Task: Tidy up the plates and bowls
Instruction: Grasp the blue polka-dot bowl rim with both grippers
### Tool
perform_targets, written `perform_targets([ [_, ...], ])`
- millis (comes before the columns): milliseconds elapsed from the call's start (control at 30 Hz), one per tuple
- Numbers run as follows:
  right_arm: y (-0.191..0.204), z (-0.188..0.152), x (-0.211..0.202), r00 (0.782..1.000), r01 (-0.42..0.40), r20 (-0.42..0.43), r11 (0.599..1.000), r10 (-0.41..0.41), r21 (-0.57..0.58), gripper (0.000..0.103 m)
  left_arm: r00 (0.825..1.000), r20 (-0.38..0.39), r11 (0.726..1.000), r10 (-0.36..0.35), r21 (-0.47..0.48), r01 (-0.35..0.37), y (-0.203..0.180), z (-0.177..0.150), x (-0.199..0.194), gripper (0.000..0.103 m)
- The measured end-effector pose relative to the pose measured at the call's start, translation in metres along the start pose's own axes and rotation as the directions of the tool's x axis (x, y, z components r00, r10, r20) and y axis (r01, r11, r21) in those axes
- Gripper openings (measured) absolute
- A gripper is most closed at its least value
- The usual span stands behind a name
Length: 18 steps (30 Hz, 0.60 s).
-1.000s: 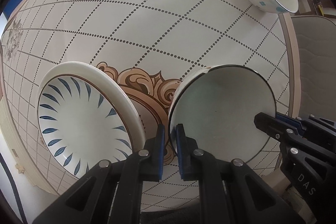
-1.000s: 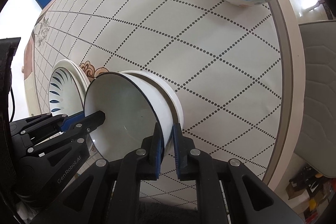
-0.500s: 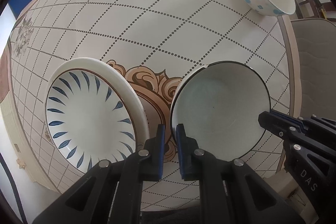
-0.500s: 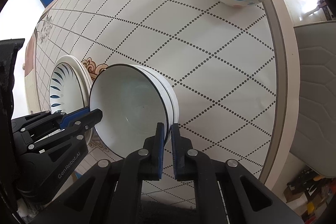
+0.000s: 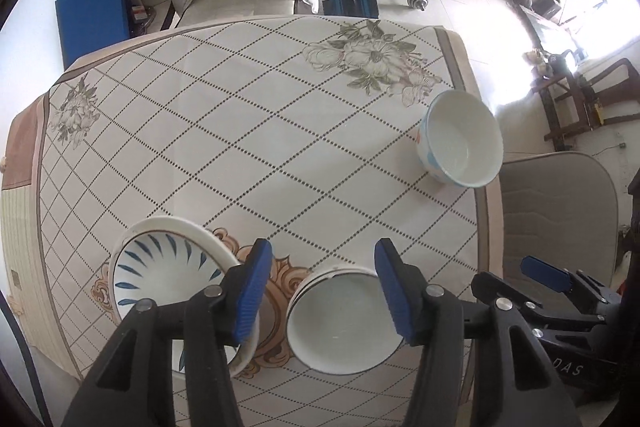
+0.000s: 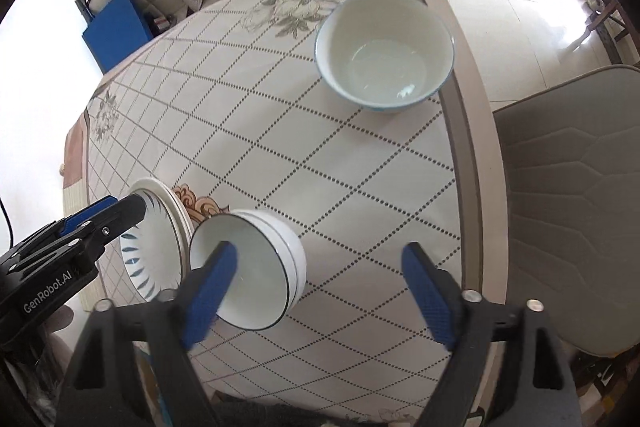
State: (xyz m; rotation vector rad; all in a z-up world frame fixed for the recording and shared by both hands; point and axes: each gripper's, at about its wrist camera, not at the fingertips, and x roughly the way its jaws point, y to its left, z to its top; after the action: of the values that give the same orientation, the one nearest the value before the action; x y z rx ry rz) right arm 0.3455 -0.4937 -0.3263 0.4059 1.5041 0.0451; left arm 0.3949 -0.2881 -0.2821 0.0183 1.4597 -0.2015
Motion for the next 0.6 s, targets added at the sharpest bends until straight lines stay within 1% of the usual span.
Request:
perform_targets([
  [33,-0.007,0.006,-0.004,1.0,0.009,0.009,1.0,-0.009,0.013,0.091,1.0,-0.003,1.0,-0.02,0.002,0.02,-0.008,0.008,0.001,0.052],
  [133,-0.031,0.026,-0.013,0.999,0.004,0.033,0.998,-0.006,0.069,0.091,0.999,-0.013,0.999,-0.029,0.028,0.03,-0.034,0.031,0.009,0.052],
  [167,-0.039,0.032,-0.014,0.999,0.008,0.036,0.996,-0.012,0.088,0.091,1.0,-0.015,0.999,-0.024,0.037,0.024,-0.042,0.038,0.013,0.052],
  [233,-0.054,0.046,-0.016,0.999,0.018,0.047,0.992,-0.024,0.122,0.091,0.999,-0.031,0.997,-0.034,0.063,0.036,-0.058,0.055,0.023,0.052],
  [333,-0.075,0.068,-0.011,0.998,0.029,0.047,0.987,-0.037,0.16,0.091,0.998,-0.058,0.994,-0.018,0.105,0.024,-0.08,0.076,0.042,0.052],
  [400,-0.086,0.082,-0.004,0.999,0.025,0.041,0.983,-0.033,0.181,0.091,0.997,-0.076,0.991,0.006,0.133,0.004,-0.092,0.086,0.057,0.052],
  [500,-0.099,0.099,0.007,0.999,0.031,0.031,0.979,-0.038,0.202,0.091,0.994,-0.107,0.986,0.032,0.169,-0.013,-0.106,0.098,0.078,0.052],
  [600,-0.107,0.113,0.023,0.999,0.035,0.015,0.976,-0.039,0.215,0.091,0.99,-0.135,0.982,0.05,0.186,-0.024,-0.113,0.105,0.096,0.052],
])
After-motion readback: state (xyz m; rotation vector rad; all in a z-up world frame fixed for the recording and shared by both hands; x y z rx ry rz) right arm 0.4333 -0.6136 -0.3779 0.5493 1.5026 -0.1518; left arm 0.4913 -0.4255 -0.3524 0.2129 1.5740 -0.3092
